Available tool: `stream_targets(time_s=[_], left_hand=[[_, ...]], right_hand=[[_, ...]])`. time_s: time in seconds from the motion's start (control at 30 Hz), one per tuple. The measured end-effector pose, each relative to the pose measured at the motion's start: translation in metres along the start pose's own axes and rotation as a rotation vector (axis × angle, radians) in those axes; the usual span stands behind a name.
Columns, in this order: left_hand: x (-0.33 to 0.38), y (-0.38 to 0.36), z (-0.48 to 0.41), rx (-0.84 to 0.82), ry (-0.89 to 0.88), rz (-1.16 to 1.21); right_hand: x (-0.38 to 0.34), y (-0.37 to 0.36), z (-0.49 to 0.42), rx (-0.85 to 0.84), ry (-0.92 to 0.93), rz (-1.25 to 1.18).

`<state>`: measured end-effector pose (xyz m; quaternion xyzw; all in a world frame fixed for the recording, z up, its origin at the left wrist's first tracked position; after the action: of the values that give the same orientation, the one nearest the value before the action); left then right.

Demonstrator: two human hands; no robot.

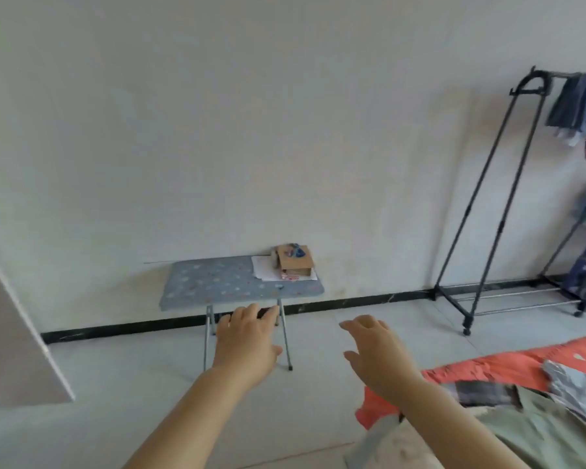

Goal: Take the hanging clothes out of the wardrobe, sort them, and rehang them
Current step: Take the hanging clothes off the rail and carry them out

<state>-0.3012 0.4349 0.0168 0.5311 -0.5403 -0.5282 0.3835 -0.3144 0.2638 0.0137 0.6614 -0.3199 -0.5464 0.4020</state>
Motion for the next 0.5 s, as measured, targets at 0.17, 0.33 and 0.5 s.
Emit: stream_targets(time_s=[0.17, 0.33, 0.5], left_hand=[[-0.183, -0.011, 0.044, -0.023, 0.294, -0.051], [-0.312, -0.025, 0.093, -0.082, 0.560, -0.092], [-0.410, -0.036, 0.132, -0.122, 0.795, -0.123]], right_hand=[[-0.136, -0.075, -0.061, -0.120, 0.210, -0.020], [-0.255, -0.141, -0.106, -0.253, 0.429, -0.032], [-0.366, -0.195, -0.146, -0.352, 0.645, -0.066]])
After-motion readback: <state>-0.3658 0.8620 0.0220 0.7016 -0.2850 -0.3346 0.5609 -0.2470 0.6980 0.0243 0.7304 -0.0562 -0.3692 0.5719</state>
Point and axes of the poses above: each hand's wrist, its own z-axis away from the middle knuckle, its own y-axis out of the back of the hand, x = y × z, the point moved 10 cm from there along -z, towards the middle knuckle, and after that the axes turned 14 degrees about -z, right-handed, at the moved point
